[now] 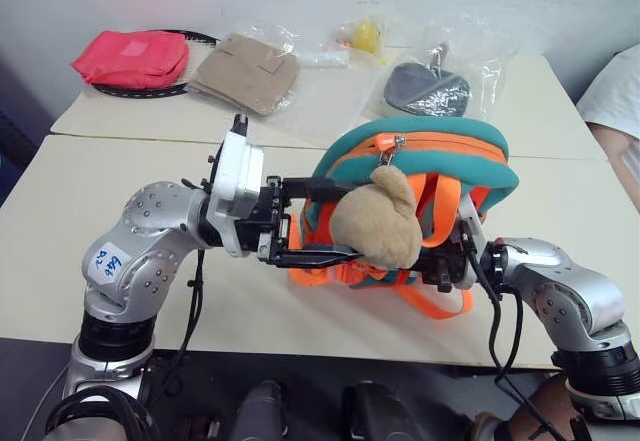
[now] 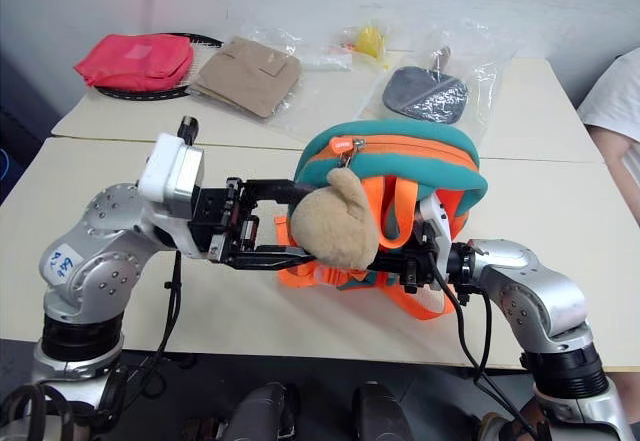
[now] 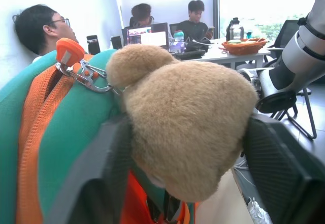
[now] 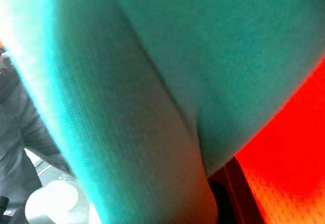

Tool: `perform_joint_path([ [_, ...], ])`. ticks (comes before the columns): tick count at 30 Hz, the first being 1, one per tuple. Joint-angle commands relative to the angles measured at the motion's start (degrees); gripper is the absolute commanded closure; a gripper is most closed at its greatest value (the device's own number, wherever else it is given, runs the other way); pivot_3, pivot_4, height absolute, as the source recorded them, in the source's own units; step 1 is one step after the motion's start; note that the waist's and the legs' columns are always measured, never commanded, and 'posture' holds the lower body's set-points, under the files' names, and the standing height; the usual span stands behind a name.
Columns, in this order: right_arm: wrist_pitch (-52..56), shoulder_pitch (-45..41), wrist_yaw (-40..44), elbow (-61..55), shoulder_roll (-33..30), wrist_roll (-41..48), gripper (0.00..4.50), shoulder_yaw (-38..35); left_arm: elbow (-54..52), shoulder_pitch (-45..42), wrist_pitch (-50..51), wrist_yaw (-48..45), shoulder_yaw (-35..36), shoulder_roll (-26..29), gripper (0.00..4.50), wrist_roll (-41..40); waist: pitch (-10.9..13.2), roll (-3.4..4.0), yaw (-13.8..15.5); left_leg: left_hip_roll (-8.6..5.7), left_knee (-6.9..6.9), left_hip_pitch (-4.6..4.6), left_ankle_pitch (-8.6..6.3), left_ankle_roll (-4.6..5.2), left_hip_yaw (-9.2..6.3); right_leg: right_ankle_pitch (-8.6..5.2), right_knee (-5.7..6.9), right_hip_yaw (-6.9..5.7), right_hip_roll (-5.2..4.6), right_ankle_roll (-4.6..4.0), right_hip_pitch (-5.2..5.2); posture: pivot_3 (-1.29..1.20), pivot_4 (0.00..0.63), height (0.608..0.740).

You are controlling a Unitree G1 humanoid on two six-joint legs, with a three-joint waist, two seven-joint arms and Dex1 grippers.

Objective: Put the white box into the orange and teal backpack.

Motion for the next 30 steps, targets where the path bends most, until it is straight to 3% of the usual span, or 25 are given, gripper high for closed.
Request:
perform_joint_path([
  [1, -0.7, 0.4, 0.2, -0.4, 0.2, -0.6, 4.48, 0.3, -1.0, 0.4, -1.3, -0.4, 1.8, 2.0, 2.58, -0.4, 0.0, 0.00, -0.1, 0.00, -0.01, 0.00, 0.00, -0.01, 0.00, 0.00, 0.00, 0.00, 0.00, 0.00, 0.00, 0.00, 0.150, 0.740],
  [6, -1.4, 2.2, -0.1, -1.2, 0.1, -0.9, 4.48, 0.0, 7.2, -3.0, -3.4, 1.5, 8.1, 6.6, 3.76, 1.9, 0.0, 0.00, 0.0, 0.01, 0.00, 0.01, 0.02, -0.03, -0.04, 0.00, -0.07, -0.06, 0.00, 0.00, 0.01, 0.00, 0.150, 0.740],
  [10, -2.1, 3.5, -1.8, -1.9, 0.5, -0.6, 4.48, -1.0, 14.3, -3.4, -4.7, 2.6, 11.2, 11.5, 3.76, 5.6, 0.0, 0.00, 0.0, -0.01, 0.00, 0.01, 0.02, -0.04, -0.08, 0.00, -0.06, -0.10, -0.01, 0.00, 0.01, 0.00, 0.150, 0.740],
  [15, -1.5, 4.8, -2.7, -2.9, 0.6, 0.7, 4.48, -1.5, 24.1, 1.2, -7.4, 3.6, 6.0, 15.7, 3.76, 15.9, 0.0, 0.01, 0.0, -0.01, -0.05, 0.01, 0.02, -0.03, -0.08, 0.00, 0.00, -0.13, -0.02, 0.00, 0.01, 0.00, 0.150, 0.740],
  [19, -1.6, 5.7, -3.9, -3.6, 1.0, 1.2, 4.48, -2.0, 29.1, 3.9, -7.2, 5.2, 2.2, 10.5, 3.76, 17.6, 0.0, 0.01, 0.1, -0.02, -0.02, 0.01, 0.01, -0.01, -0.09, 0.00, 0.00, -0.13, -0.05, 0.00, 0.04, 0.00, 0.150, 0.740],
  [24, -1.9, 6.8, -5.0, -4.6, 1.9, 1.6, 4.48, -2.2, 27.7, 10.6, -11.5, 1.6, -6.2, 6.6, 3.76, 21.3, -0.1, 0.06, 0.1, -0.02, -0.06, 0.00, 0.01, -0.01, -0.13, 0.00, 0.02, -0.18, -0.06, 0.00, 0.03, 0.00, 0.150, 0.740],
  [30, -2.8, 8.0, -5.4, -5.5, 2.6, 2.0, 4.48, -2.9, 22.8, 15.0, -13.2, -0.1, -4.8, 4.2, 3.76, 17.6, -0.1, 0.12, 0.7, -0.08, 0.01, 0.02, -0.02, 0.03, -0.22, 0.00, -0.07, -0.26, -0.15, 0.00, 0.13, 0.00, 0.150, 0.740],
])
